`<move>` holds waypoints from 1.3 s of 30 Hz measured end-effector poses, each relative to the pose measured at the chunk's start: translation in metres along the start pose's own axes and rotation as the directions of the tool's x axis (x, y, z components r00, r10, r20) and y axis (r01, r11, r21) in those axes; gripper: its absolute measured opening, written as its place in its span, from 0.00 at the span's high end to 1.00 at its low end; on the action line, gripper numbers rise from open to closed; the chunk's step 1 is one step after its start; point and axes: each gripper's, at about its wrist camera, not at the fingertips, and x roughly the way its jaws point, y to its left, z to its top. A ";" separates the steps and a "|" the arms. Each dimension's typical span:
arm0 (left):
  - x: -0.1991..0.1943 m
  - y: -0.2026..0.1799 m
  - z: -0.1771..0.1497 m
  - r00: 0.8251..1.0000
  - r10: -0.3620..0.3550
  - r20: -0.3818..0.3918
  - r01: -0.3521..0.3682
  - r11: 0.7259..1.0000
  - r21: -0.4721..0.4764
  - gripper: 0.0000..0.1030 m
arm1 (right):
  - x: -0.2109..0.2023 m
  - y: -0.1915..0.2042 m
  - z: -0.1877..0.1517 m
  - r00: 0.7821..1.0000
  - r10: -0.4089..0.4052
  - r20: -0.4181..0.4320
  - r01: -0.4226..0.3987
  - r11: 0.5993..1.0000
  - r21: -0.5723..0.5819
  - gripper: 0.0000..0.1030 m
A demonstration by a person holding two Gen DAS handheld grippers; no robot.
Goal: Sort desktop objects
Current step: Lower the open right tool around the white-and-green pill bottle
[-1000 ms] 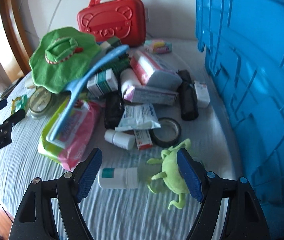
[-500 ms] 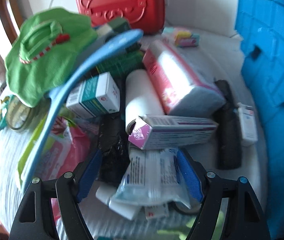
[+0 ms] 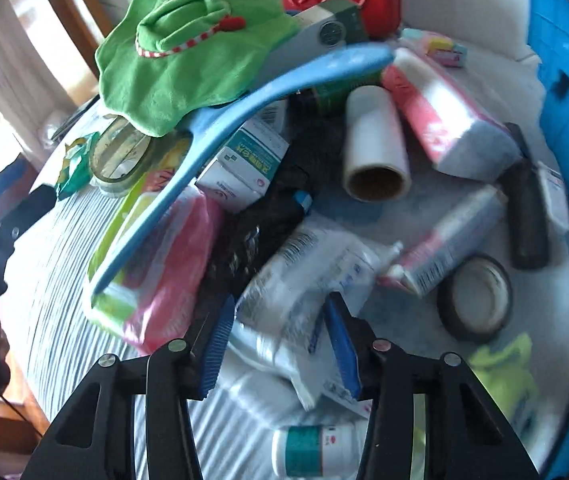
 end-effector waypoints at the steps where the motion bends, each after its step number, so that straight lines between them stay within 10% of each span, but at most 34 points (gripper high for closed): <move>1: 0.001 -0.004 0.002 1.000 -0.008 -0.001 0.008 1.000 0.004 0.09 | -0.005 -0.006 -0.001 1.000 -0.006 0.013 0.005 1.000 0.029 0.55; 5: 0.007 -0.018 0.006 0.999 -0.034 -0.012 0.034 0.999 0.010 0.09 | 0.000 -0.021 0.001 0.999 0.031 -0.015 -0.029 0.990 0.137 0.53; 15: -0.010 -0.018 -0.015 0.999 -0.033 -0.037 0.034 0.999 0.037 0.09 | -0.035 -0.007 -0.025 0.997 0.040 0.071 -0.041 0.999 0.024 0.42; 39: -0.041 -0.004 -0.045 0.997 0.050 -0.065 -0.051 0.999 -0.013 0.09 | -0.051 -0.022 -0.090 0.999 0.006 -0.041 -0.010 0.995 -0.099 0.39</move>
